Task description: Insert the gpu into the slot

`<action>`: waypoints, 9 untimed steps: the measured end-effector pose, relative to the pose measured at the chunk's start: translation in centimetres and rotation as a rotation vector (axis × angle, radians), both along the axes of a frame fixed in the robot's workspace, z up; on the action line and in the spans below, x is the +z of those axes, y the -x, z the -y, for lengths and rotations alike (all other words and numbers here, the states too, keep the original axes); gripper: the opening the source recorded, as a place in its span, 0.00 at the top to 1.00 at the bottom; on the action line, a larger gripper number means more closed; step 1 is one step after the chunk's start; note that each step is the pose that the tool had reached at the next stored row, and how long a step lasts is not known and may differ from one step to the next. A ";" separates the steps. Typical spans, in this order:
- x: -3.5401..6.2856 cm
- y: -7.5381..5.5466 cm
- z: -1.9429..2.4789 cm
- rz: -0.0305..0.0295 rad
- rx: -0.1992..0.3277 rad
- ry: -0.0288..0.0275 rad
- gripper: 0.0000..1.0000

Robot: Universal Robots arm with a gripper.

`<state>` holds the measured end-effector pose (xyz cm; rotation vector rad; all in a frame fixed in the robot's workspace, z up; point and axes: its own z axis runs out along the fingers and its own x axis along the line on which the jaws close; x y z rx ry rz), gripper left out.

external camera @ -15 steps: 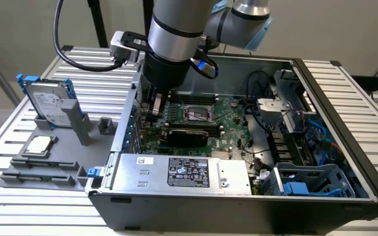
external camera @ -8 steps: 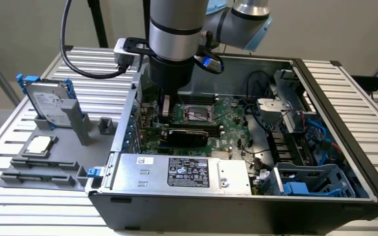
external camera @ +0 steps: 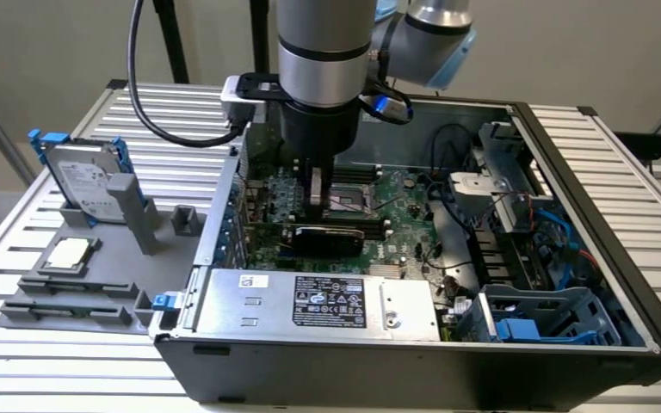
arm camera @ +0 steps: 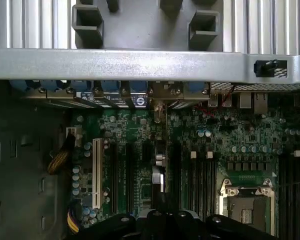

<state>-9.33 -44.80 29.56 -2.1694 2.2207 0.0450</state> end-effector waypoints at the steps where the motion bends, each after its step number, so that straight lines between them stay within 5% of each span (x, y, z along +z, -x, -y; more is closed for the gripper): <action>1: 0.01 -0.3 0.01 0.0011 0.000 0.0000 0.89; 9: 0.03 -0.6 0.04 0.0010 0.000 -0.0004 0.89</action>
